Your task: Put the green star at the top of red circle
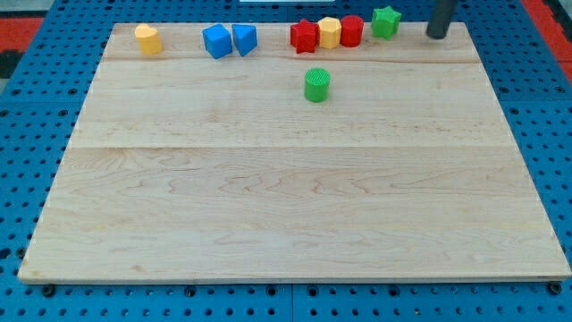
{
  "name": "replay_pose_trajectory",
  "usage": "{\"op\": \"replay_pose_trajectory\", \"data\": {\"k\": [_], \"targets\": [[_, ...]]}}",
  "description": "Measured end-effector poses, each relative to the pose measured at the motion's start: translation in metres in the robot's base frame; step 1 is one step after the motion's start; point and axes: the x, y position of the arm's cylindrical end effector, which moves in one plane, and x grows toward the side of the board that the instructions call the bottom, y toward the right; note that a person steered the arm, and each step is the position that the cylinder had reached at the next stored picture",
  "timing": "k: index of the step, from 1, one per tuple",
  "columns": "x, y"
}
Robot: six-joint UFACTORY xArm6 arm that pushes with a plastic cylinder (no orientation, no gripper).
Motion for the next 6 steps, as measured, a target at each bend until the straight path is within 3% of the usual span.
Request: {"op": "replay_pose_trajectory", "data": {"k": [5, 6], "targets": [[-0.001, -0.034], [0.0, -0.07]]}}
